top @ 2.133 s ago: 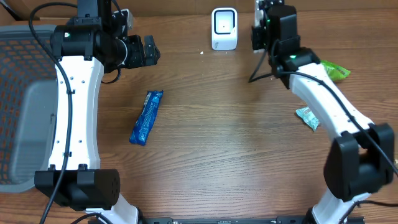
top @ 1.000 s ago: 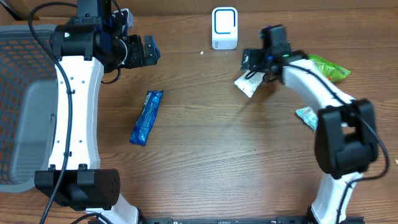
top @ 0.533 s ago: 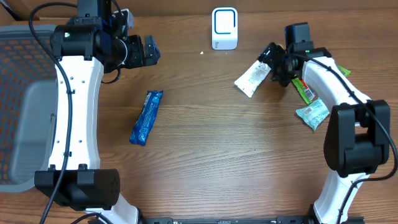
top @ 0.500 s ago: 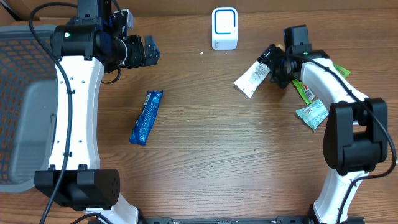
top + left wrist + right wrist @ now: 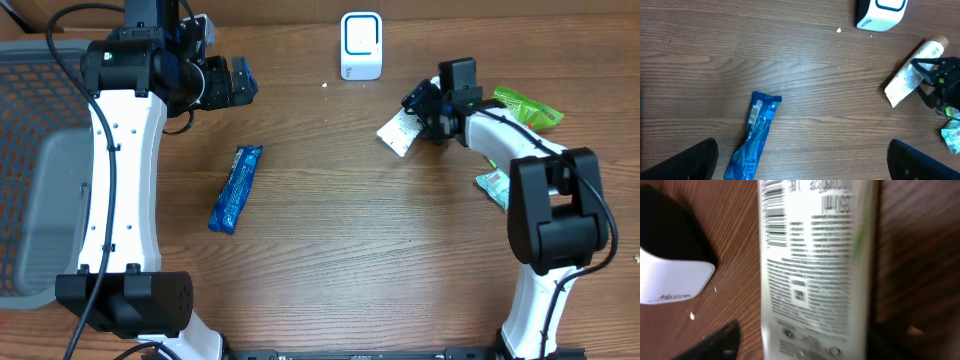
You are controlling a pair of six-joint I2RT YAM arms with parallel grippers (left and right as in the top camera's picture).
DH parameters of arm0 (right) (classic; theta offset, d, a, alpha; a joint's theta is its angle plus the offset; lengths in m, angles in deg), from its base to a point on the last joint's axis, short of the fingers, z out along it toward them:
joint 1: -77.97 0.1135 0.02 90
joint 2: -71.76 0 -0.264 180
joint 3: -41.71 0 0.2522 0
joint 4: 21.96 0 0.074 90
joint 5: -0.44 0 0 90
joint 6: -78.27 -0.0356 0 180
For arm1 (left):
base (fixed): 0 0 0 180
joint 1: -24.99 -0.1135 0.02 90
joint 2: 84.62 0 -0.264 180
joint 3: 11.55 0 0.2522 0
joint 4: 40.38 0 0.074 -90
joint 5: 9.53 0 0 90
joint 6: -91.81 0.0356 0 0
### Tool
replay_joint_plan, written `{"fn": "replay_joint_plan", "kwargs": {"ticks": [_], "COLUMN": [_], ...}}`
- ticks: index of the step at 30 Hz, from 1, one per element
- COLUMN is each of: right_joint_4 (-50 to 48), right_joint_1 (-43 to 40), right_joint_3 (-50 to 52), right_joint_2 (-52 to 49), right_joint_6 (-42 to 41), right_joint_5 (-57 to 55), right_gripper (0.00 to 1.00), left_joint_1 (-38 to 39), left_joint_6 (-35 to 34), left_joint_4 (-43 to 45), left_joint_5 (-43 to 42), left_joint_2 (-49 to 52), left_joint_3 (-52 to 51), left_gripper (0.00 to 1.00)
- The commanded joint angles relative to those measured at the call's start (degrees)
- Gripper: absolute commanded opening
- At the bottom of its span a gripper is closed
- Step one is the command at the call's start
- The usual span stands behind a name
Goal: Scan the item barcode
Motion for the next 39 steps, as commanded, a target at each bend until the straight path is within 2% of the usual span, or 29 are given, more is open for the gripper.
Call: {"fn": "replay_joint_plan", "kwargs": {"ticks": [1, 2, 3, 7, 13, 18, 21, 27, 29, 34, 39], "right_joint_4": [-0.1, 0.1, 0.5, 0.8, 4.9, 15.6, 19.9, 25.6, 29.0, 30.8, 30.8], "right_joint_1": [0.9, 0.9, 0.9, 0.9, 0.9, 1.0, 1.0, 1.0, 1.0, 0.9, 0.9], "right_joint_3": [0.8, 0.8, 0.8, 0.6, -0.8, -6.6, -10.7, -20.0, -25.0, -29.5, -29.7], "right_joint_2": [-4.8, -4.8, -4.8, -4.5, -0.7, 1.9, 2.4, 3.1, 3.1, 3.8, 6.9], "right_joint_6": [-0.4, -0.4, -0.4, 4.2, 19.1, 39.4, 48.9, 50.1, 50.1, 51.1, 51.1], "right_joint_5": [-2.2, -2.2, -2.0, 1.8, 6.2, 6.9, 15.8, 27.1, 35.0, 50.6, 53.8], "right_gripper": [0.37, 0.25, 0.20, 0.09, 0.05, 0.04, 0.04, 0.04, 0.04, 0.04, 0.04], "left_joint_1": [0.4, 0.4, 0.4, 0.4, 0.4, 0.4, 0.4, 0.4, 0.4, 0.4, 0.4], "left_joint_6": [-0.8, -0.8, -0.8, -0.8, -0.8, -0.8, -0.8, -0.8, -0.8, -0.8, -0.8], "left_joint_4": [0.0, 0.0, 0.0, 0.0, 0.0, 0.0, 0.0, 0.0, 0.0, 0.0, 0.0], "left_joint_5": [-0.5, -0.5, -0.5, -0.5, -0.5, -0.4, -0.4, -0.4, -0.5, -0.4, -0.5], "left_joint_2": [0.4, 0.4, 0.4, 0.4, 0.4, 0.4, 0.4, 0.4, 0.4, 0.4, 0.4], "left_joint_3": [0.0, 0.0, 0.0, 0.0, 0.0, 0.0, 0.0, 0.0, 0.0, 0.0, 0.0], "left_gripper": [1.00, 1.00, 1.00, 1.00, 1.00, 0.99, 1.00, 1.00, 1.00, 1.00, 1.00]}}
